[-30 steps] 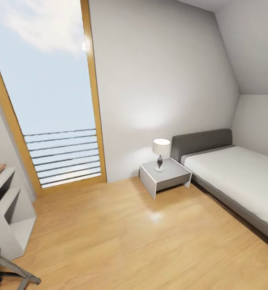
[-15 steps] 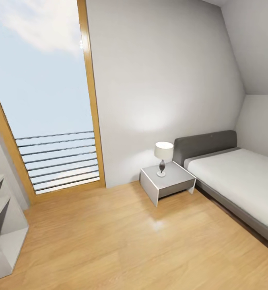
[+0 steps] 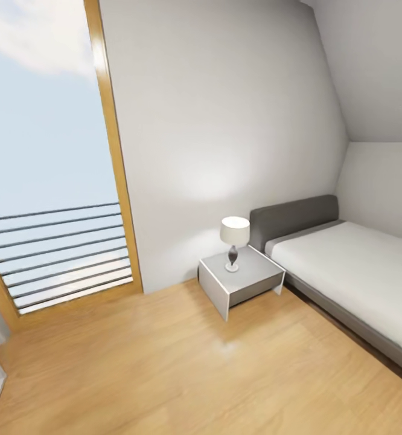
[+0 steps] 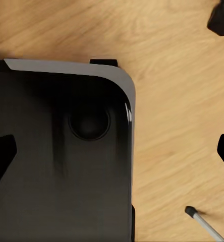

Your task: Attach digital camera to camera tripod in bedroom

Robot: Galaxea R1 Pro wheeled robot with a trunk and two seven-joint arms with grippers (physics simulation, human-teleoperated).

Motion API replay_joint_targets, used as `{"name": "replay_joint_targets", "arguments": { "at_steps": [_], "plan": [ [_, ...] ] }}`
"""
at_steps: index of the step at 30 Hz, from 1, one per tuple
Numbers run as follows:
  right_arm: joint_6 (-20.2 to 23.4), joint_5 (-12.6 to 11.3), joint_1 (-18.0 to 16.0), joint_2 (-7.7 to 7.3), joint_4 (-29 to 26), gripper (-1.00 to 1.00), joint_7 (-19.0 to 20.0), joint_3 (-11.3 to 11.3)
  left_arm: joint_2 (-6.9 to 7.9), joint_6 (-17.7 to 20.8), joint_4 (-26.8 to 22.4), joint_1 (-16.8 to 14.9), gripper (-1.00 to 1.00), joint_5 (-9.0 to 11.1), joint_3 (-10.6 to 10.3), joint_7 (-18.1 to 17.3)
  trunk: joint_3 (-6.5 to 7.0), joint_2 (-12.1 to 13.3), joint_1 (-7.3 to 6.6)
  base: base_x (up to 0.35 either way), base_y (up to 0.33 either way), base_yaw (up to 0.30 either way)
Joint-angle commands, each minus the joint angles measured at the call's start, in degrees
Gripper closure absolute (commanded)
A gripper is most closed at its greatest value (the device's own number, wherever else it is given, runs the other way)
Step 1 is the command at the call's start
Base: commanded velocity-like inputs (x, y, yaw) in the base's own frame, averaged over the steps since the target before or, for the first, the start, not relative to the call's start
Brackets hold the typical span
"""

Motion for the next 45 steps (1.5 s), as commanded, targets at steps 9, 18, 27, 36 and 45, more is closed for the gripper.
{"name": "replay_joint_targets", "arguments": {
  "at_steps": [9,18,27,36,45],
  "plan": [
    [-0.16,0.02,-0.02,0.02,0.01,-1.0,0.0,0.0,0.0,0.3,-0.14,0.01,-1.0,0.02,0.01,-0.02,-0.05,-0.02,0.03,0.342,0.128,-0.275],
    [-0.16,0.02,-0.02,-0.01,0.01,-1.0,0.0,0.0,0.0,0.3,-0.14,0.01,-1.0,0.02,0.01,-0.02,-0.05,-0.02,0.03,0.342,0.132,-0.278],
    [-0.16,0.02,-0.02,0.0,0.01,-1.0,0.0,0.0,0.02,0.22,-0.14,0.01,-1.0,0.02,0.02,-0.02,-0.05,-0.02,0.03,0.342,0.136,-0.278],
    [-0.16,0.02,-0.02,0.01,0.01,-1.0,0.0,0.0,0.01,0.06,-0.14,0.01,-1.0,0.02,0.01,0.02,-0.05,-0.02,0.03,0.213,0.082,-0.29],
    [-0.16,0.02,-0.02,0.0,0.01,-1.0,0.0,0.0,0.0,0.04,-0.14,0.01,-1.0,0.02,0.01,0.06,-0.05,-0.02,0.03,0.02,0.007,-0.299]
  ]
}}
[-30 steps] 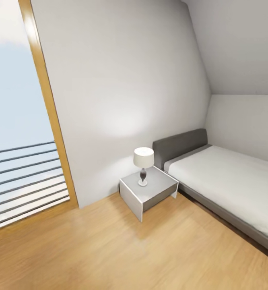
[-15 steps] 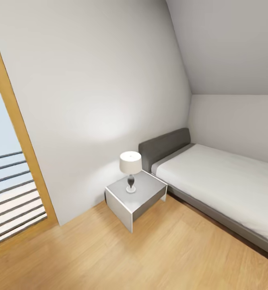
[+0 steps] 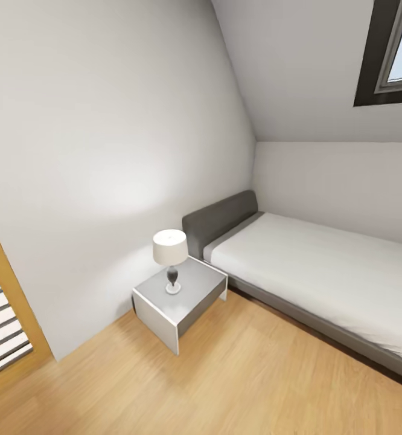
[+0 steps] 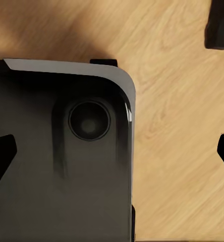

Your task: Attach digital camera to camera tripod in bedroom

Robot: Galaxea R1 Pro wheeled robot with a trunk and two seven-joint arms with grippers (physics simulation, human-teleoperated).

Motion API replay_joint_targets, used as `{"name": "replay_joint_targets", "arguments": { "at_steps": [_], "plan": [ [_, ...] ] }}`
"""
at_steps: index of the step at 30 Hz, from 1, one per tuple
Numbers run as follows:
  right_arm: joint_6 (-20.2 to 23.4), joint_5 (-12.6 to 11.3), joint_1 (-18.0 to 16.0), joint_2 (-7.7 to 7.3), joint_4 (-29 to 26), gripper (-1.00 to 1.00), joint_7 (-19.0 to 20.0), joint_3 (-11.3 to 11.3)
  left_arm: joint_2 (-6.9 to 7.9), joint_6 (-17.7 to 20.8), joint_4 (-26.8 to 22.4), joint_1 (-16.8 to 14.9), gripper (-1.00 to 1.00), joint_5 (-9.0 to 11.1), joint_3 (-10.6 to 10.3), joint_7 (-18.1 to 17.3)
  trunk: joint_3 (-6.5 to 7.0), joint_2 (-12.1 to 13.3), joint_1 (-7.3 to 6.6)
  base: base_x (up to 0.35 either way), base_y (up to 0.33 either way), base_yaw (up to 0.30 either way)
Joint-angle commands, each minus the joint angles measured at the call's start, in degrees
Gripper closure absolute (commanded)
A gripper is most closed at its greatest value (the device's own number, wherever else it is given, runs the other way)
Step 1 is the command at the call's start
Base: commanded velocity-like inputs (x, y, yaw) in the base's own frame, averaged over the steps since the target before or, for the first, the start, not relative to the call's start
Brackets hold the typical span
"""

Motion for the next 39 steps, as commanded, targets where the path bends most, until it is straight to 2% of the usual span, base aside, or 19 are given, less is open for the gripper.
{"name": "replay_joint_targets", "arguments": {
  "at_steps": [1,20,39],
  "plan": [
    [-0.15,0.01,-0.02,0.0,0.01,-1.0,0.0,0.0,0.0,0.33,-0.14,0.01,-1.0,0.03,0.01,-0.02,-0.05,-0.03,0.0,0.002,0.001,-0.3],
    [-0.15,0.01,-0.02,-0.01,0.01,-1.0,0.0,0.0,-0.12,0.33,-0.14,0.01,-1.0,0.03,0.01,-0.02,-0.05,-0.03,0.0,0.001,0.001,-0.3],
    [-0.15,0.01,-0.02,0.01,0.01,-1.0,0.0,0.03,-0.18,0.33,-0.14,0.01,-1.0,0.03,0.01,-0.02,-0.05,-0.03,0.0,0.057,0.069,-0.3]
  ]
}}
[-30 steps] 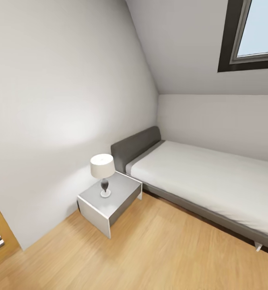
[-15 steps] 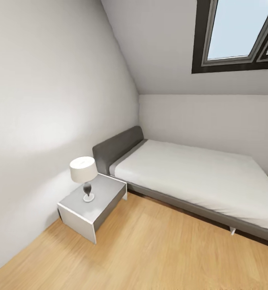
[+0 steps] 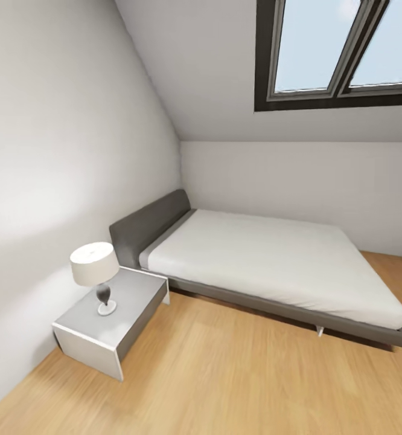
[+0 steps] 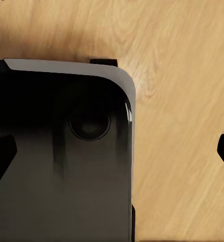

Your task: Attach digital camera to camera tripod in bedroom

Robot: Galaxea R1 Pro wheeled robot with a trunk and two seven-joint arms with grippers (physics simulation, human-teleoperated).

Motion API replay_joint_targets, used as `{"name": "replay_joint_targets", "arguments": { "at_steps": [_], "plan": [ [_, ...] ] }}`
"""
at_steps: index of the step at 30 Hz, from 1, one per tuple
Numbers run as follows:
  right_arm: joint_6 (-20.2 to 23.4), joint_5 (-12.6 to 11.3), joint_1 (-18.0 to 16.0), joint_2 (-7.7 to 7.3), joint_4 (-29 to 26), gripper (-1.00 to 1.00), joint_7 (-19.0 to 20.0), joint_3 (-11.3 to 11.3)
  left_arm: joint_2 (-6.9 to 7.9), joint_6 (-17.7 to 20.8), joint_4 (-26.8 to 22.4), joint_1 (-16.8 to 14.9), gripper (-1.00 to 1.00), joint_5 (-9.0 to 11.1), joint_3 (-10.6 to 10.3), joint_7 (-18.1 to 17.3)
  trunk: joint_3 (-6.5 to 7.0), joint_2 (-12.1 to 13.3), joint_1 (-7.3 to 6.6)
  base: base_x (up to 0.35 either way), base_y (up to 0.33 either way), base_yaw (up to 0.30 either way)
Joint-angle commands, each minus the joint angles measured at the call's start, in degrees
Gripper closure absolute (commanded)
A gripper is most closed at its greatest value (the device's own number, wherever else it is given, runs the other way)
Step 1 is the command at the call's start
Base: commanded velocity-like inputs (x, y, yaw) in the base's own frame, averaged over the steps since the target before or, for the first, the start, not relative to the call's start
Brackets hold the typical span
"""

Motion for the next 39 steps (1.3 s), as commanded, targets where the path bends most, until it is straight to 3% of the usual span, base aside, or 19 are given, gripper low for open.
{"name": "replay_joint_targets", "arguments": {
  "at_steps": [1,29,39],
  "plan": [
    [-0.15,0.01,-0.02,-0.02,0.01,-1.0,0.0,-0.01,0.0,0.33,-0.14,0.01,-1.0,0.03,0.01,-0.02,-0.05,-0.03,0.0,0.008,0.007,-0.3],
    [-0.15,0.01,-0.02,-0.01,0.01,-1.0,0.0,-0.02,0.0,0.33,-0.14,0.01,-1.0,0.03,0.01,-0.02,-0.05,-0.03,0.0,0.003,0.001,-0.3],
    [-0.15,0.01,-0.02,-0.01,0.01,-1.0,0.0,-0.02,0.0,0.33,-0.14,0.01,-1.0,0.03,0.01,-0.02,-0.05,-0.03,0.0,0.154,0.118,-0.3]
  ]
}}
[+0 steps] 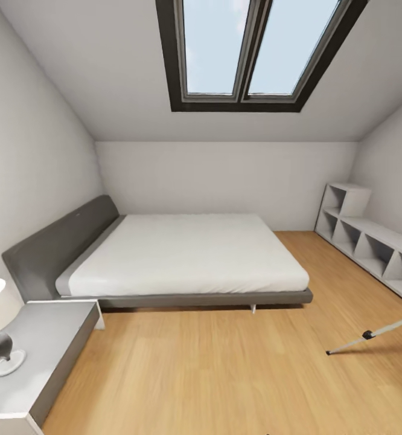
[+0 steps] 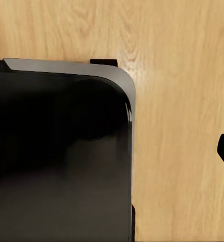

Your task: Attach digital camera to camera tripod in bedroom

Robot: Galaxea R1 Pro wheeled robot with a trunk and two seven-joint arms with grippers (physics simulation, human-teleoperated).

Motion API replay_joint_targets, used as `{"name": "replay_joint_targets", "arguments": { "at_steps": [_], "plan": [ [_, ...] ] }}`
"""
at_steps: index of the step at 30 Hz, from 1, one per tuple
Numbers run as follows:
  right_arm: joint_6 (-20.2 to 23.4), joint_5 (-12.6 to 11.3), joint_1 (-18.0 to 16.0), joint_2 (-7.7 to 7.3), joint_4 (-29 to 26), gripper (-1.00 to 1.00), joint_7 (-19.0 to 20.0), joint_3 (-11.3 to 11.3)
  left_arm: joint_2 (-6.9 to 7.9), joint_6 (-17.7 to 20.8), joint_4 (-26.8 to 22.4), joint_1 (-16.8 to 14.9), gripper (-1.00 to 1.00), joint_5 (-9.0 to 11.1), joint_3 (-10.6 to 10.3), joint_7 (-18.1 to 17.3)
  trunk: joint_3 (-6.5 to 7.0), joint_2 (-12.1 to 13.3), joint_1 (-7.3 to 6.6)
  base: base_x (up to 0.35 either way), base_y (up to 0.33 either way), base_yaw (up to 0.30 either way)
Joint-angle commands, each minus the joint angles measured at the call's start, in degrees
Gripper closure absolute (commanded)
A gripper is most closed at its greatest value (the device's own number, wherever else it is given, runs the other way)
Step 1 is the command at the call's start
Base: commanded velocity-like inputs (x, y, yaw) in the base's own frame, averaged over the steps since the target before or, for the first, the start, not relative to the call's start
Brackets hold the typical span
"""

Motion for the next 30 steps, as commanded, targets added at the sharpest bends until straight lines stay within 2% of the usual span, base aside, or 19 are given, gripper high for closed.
{"name": "replay_joint_targets", "arguments": {
  "at_steps": [1,22,30],
  "plan": [
    [-0.16,0.02,-0.02,0.0,0.02,-1.0,0.0,0.0,0.0,0.33,-0.14,0.01,-1.0,0.03,0.01,-0.02,-0.05,-0.03,0.02,0.225,0.191,-0.3],
    [-0.16,0.02,-0.02,-0.03,0.02,-1.0,0.0,-0.02,-0.06,0.33,-0.14,0.01,-1.0,0.03,0.01,-0.02,-0.05,-0.03,0.02,0.258,0.208,-0.3],
    [-0.16,0.02,-0.02,-0.02,0.02,-1.0,0.0,0.0,-0.09,0.33,-0.14,0.01,-1.0,0.03,0.01,-0.02,-0.05,-0.03,0.02,0.205,0.135,-0.3]
  ]
}}
